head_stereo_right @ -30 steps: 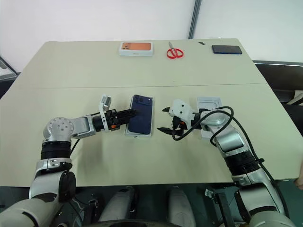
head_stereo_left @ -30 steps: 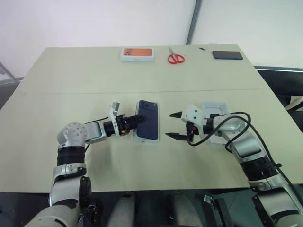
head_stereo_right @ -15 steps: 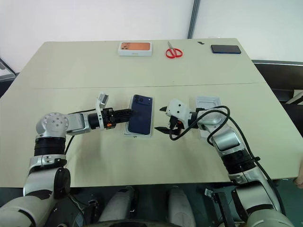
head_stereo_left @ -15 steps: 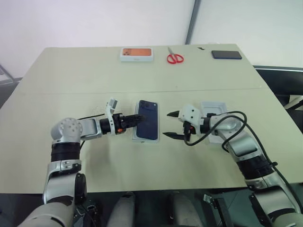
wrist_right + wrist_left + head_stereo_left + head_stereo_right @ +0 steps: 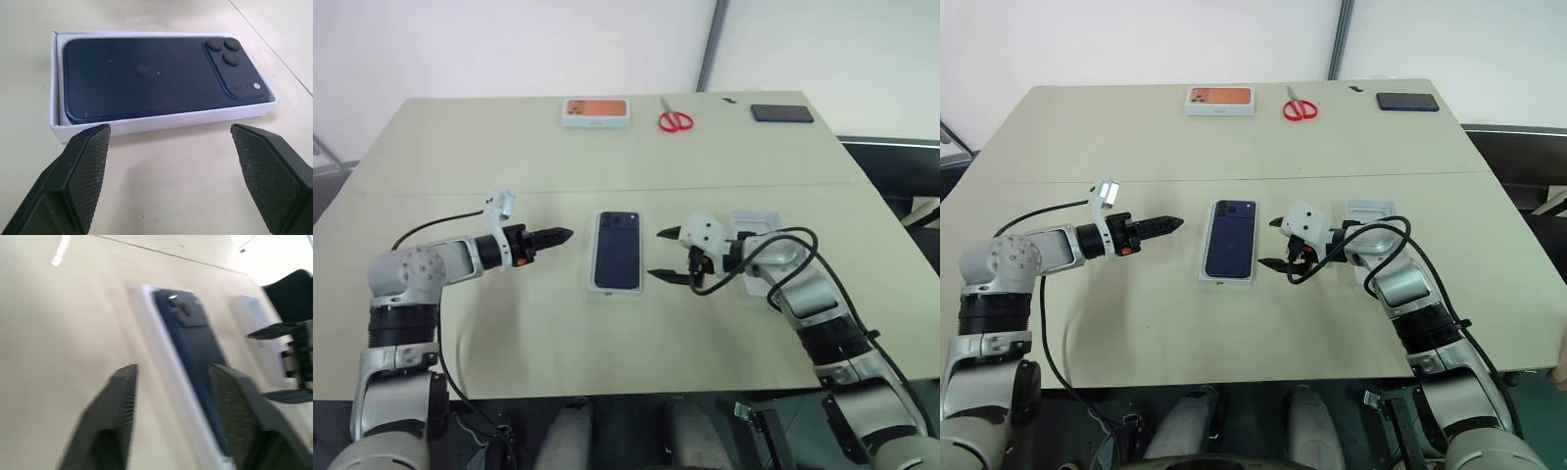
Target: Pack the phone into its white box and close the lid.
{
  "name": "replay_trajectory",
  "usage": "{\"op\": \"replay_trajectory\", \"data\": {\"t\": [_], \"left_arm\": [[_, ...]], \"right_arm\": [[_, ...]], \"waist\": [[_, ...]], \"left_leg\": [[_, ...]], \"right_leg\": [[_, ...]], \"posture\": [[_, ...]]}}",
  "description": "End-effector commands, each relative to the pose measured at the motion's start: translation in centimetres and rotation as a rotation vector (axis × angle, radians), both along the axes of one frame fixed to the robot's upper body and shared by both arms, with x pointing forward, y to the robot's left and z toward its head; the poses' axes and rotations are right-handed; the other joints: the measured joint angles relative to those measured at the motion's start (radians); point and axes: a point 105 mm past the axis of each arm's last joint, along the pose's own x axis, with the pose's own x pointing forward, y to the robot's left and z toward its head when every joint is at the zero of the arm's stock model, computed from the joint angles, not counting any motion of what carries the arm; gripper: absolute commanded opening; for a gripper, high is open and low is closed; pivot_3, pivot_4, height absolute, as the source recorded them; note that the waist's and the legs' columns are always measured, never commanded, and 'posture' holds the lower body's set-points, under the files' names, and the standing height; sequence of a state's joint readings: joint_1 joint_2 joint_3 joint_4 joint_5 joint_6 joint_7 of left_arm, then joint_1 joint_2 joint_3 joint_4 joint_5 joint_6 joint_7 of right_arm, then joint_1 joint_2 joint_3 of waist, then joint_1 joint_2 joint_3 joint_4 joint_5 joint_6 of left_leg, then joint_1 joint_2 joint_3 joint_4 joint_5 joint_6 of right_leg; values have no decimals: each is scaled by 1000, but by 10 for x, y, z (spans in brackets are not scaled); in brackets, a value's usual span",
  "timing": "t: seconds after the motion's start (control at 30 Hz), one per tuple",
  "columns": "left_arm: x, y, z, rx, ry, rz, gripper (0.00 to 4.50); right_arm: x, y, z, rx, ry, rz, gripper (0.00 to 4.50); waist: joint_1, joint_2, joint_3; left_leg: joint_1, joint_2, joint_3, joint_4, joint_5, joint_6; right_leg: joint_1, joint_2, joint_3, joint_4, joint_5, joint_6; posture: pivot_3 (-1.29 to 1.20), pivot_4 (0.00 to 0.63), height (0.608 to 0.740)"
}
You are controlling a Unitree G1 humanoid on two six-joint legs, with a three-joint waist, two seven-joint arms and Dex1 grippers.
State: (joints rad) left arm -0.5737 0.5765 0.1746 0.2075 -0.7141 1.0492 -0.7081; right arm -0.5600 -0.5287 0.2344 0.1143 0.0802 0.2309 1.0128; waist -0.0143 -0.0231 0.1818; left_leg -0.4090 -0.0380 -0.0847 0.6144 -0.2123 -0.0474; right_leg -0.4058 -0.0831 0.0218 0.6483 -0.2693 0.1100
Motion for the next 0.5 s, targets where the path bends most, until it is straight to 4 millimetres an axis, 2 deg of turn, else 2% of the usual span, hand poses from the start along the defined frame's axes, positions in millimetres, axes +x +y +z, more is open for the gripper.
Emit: {"op": "replay_trajectory", "data": {"t": [0.03, 0.13, 0.23, 0.4, 0.5], "left_arm": [[-1, -6, 17, -8, -114, -35, 2159], [-3, -11, 26, -96, -116, -49, 2159], [-7, -11, 26, -142, -93, -65, 2159], [-14, -6, 21, -119, -120, -85, 2159], [-13, -4, 19, -105, -141, -71, 2152]], "right_arm": [[4, 5, 16, 2, -75, 14, 4131], [7, 6, 20, 21, -81, 1, 4131], [9, 10, 27, 57, -89, 2, 4131], [14, 17, 34, 94, -109, -15, 4131], [18, 22, 33, 100, -117, -31, 3324]], "waist": [[0, 0, 0], [0, 0, 0], [-4, 0, 0], [-8, 0, 0], [-4, 0, 0]], "left_leg": [[0, 0, 0, 0, 0, 0], [0, 0, 0, 0, 0, 0], [0, 0, 0, 0, 0, 0], [0, 1, 0, 0, 0, 0], [0, 1, 0, 0, 0, 0]], "right_leg": [[0, 0, 0, 0, 0, 0], [0, 0, 0, 0, 0, 0], [0, 0, 0, 0, 0, 0], [-1, 1, 0, 1, 0, 0], [-1, 1, 0, 1, 0, 0]], "posture": [[0, 150, 740], [0, 150, 740], [0, 150, 740], [0, 150, 740], [0, 150, 740]]}}
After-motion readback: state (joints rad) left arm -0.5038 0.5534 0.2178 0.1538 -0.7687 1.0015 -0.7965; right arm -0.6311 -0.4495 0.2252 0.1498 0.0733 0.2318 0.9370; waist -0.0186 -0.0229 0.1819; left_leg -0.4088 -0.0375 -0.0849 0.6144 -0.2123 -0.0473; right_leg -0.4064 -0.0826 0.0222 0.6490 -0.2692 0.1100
